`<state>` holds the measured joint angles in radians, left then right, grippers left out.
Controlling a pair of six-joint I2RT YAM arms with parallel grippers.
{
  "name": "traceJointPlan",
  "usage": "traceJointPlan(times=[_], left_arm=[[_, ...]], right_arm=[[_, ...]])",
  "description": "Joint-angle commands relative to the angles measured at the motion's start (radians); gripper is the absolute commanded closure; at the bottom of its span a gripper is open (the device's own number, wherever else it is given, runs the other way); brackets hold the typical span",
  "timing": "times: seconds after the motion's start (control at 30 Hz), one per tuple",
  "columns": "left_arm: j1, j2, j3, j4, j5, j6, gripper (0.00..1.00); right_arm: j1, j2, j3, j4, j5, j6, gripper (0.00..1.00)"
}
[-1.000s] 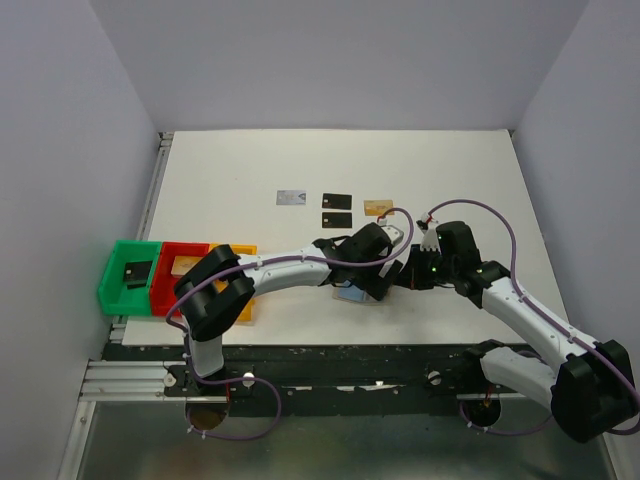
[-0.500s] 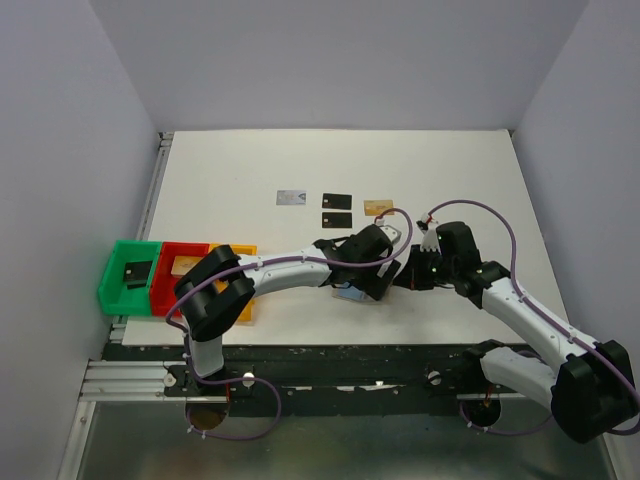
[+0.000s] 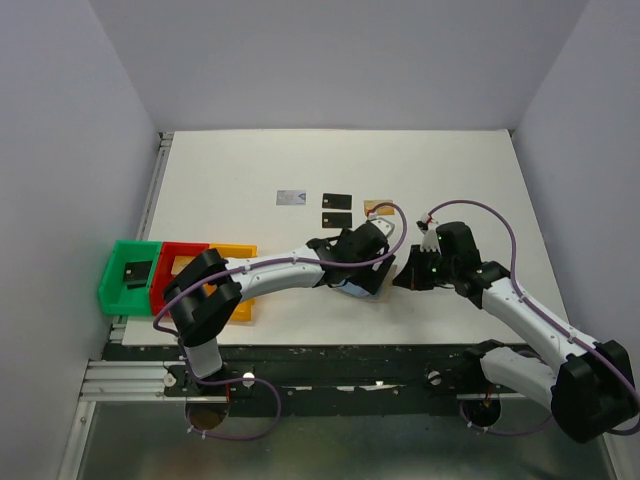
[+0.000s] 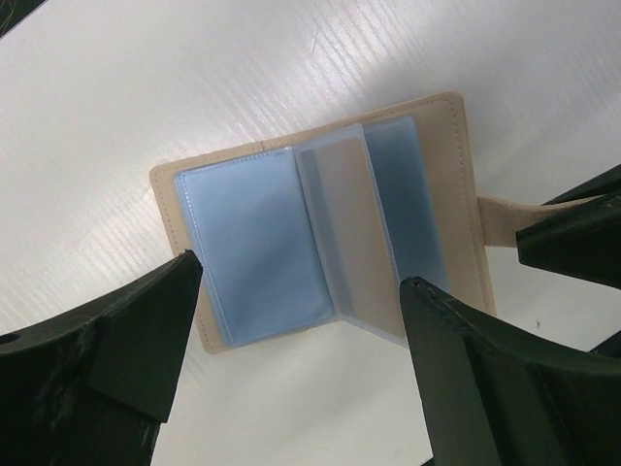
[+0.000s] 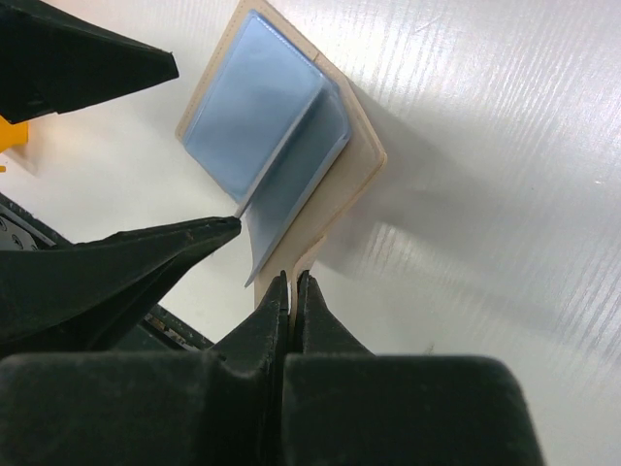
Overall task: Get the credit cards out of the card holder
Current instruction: Remove the credit card from the card holder.
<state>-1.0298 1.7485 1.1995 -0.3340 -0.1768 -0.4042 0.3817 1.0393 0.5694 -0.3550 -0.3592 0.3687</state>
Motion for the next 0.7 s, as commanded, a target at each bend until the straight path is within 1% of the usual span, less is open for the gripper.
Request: traceJointPlan(times=[0.0, 0.13, 0.23, 0.37, 0.6, 0.63, 0.67], left_arm=[[-0.006, -0.032, -0.011, -0.022, -0.062, -0.012, 0.02], [-0.001, -0.046, -0.017, -0.045, -0.116, -0.028, 0.02], [0.022, -0.087, -0.06, -0.037, -0.142, -0.059, 0.02], [0.06, -0.168, -0.145, 0.003, -0.139, -0.096, 0.03], [0.082, -0.224, -0.213, 0.007, -0.138, -0.128, 0.07], [0.085, -0.23, -0.224, 0.009, -0.136, -0.133, 0.08], [0.086, -0.237, -0.233, 0.013, -0.138, -0.136, 0.09]], right_arm=[[0.006, -0.012, -0.008, -0.025, 0.017, -0.004, 1.0], [0.005, -0.018, -0.009, -0.035, 0.028, -0.004, 1.0], [0.005, -0.022, -0.006, -0.044, 0.035, -0.004, 1.0], [0.006, -0.01, 0.003, -0.061, 0.052, -0.004, 1.0], [0.003, 0.08, 0.102, -0.153, 0.129, -0.022, 1.0], [0.005, 0.091, 0.118, -0.165, 0.14, -0.025, 0.98], [0.005, 0.099, 0.132, -0.179, 0.15, -0.028, 0.91]])
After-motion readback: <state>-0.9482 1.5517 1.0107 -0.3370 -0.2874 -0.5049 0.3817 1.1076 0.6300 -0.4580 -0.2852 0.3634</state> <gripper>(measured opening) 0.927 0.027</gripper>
